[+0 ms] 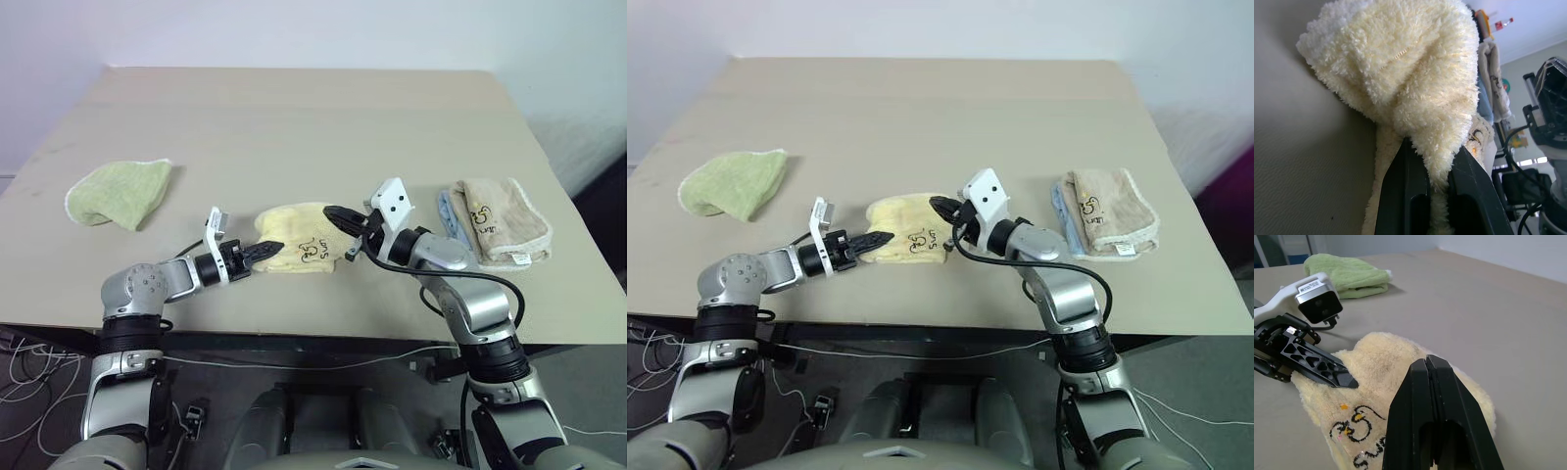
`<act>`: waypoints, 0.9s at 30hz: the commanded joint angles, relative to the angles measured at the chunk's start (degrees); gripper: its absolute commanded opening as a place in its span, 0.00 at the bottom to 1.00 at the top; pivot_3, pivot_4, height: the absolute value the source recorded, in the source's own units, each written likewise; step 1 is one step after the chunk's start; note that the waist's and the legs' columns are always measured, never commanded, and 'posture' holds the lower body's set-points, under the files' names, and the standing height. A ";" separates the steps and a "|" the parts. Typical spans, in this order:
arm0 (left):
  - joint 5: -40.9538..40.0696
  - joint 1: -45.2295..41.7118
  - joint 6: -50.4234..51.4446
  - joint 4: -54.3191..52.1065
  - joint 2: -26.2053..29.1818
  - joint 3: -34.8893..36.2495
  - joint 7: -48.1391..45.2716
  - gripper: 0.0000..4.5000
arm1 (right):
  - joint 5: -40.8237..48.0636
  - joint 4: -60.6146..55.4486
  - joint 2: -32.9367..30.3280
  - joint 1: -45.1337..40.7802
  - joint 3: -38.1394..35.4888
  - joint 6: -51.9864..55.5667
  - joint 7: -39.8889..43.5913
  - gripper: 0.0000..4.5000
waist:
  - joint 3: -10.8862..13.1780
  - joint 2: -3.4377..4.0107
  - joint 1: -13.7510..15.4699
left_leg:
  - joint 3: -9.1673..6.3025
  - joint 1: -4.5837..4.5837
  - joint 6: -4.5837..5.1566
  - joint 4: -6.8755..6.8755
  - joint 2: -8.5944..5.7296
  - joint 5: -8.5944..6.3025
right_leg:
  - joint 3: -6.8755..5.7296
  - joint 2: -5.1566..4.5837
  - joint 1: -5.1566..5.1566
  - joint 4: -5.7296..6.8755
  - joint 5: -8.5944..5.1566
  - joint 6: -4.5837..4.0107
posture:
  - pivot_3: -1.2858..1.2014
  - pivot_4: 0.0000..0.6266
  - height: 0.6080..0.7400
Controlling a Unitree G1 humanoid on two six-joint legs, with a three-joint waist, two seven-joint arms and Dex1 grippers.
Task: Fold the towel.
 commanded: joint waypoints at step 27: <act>-2.31 -15.32 -38.71 22.57 14.15 32.59 22.46 0.00 | 0.79 -1.15 -0.62 -0.55 -0.40 -1.34 0.88 0.00 | 0.04 -0.07 -0.24 | 0.05 -0.03 -0.02 -0.04 0.03 0.01 | 0.04 0.04 -0.11 0.02 0.00 0.00 | 0.52 0.24 1.00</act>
